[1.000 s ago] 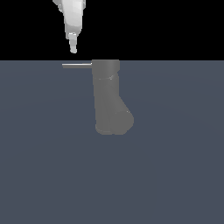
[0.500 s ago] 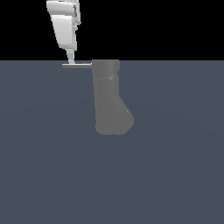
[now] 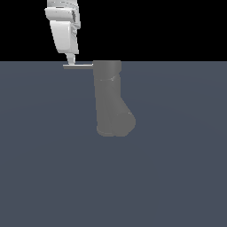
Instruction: Turn on the faucet by rotating a designated handle.
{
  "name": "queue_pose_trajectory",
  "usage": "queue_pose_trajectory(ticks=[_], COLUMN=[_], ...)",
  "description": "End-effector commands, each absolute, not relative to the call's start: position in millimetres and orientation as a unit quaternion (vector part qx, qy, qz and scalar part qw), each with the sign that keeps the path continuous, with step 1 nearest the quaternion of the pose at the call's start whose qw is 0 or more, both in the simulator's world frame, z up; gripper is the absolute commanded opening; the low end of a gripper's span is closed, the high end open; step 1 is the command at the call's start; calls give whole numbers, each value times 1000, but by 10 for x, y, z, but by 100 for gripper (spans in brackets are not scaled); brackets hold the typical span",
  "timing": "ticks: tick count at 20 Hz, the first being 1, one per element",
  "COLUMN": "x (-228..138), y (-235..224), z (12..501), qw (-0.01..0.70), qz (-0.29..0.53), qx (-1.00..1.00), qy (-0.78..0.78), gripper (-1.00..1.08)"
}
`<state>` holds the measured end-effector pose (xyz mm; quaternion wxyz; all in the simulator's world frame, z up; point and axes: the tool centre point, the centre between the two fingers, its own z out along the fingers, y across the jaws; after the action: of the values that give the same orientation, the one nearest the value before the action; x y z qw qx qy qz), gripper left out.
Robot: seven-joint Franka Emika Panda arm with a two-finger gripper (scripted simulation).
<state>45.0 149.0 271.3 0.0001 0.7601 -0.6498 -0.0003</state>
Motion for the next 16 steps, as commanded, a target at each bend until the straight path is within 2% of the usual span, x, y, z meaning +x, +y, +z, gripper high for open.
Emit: queue_pose_trajectory(ticks=[1, 16], x=[450, 50], y=[1490, 1406], z=[2713, 2711], qw=[0, 0], qz=[0, 0], qx=[760, 760], qy=[-650, -650], gripper=[-100, -100])
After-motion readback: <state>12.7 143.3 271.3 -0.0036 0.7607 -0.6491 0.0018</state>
